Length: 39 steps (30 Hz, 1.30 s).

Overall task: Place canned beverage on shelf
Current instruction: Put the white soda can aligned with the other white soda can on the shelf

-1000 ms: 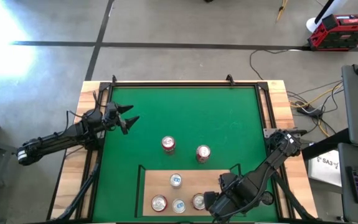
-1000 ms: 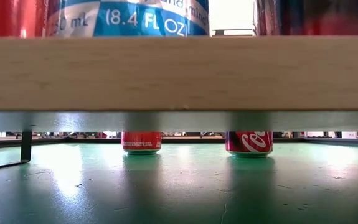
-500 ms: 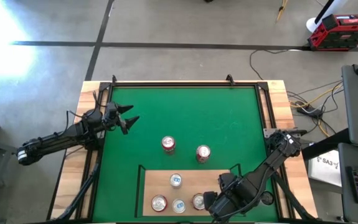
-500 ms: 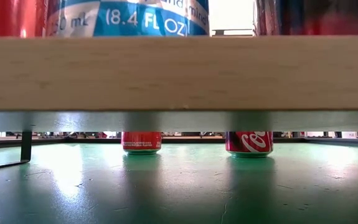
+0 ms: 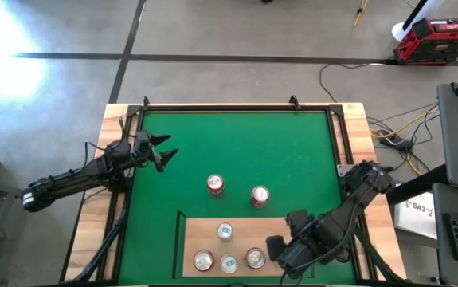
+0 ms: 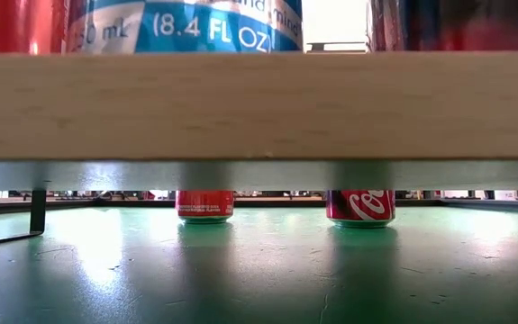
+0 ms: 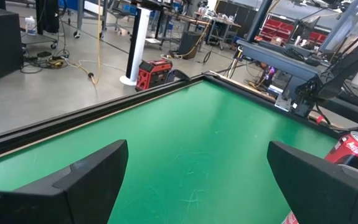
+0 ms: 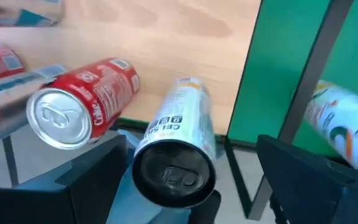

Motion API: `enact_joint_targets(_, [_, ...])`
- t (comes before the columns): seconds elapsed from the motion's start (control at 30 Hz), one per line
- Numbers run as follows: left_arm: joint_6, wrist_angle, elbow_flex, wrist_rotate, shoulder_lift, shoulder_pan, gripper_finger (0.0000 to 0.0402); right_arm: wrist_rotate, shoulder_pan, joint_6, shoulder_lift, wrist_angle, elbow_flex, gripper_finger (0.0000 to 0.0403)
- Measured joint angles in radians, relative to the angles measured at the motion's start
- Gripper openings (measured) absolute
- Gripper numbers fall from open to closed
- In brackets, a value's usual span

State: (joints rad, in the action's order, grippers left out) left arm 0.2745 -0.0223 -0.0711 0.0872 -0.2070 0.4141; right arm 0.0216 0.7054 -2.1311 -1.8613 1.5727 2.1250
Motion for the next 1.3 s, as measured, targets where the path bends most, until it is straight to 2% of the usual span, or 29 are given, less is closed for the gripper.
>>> enact_joint_targets(0.17, [0.0, 0.0, 0.0, 0.0, 0.0, 0.0, 0.0369, -0.025, -0.003, 0.026, 0.038, -0.002, 0.0, 0.0346])
enact_joint_targets(0.37, [0.0, 0.0, 0.0, 0.0, 0.0, 0.0, 0.0369, 0.007, -0.004, -0.082, 0.123, -0.004, -0.084, 0.0342])
enact_joint_targets(0.53, [0.0, 0.0, 0.0, 0.0, -0.001, 0.0, 0.0369, 0.08, 0.026, -0.284, 0.262, -0.001, -0.246, 0.0342])
enact_joint_targets(0.77, [0.0, 0.0, 0.0, 0.0, -0.001, 0.0, 0.0369, 0.169, 0.146, -0.696, 0.411, -0.007, -0.445, 0.0343])
enact_joint_targets(0.9, [0.0, 0.0, 0.0, 0.0, 0.0, 0.0, 0.0369, 0.17, 0.222, -0.835, 0.409, -0.086, -0.479, 0.0343])
enact_joint_targets(1.07, [0.0, 0.0, 0.0, 0.0, 0.0, 0.0, 0.0369, 0.162, 0.277, -0.897, 0.347, -0.15, -0.483, 0.0343])
enact_joint_targets(1.3, [0.0, 0.0, 0.0, 0.0, 0.0, 0.0, 0.0369, 0.135, 0.335, -0.991, 0.26, -0.085, -0.484, 0.0343])
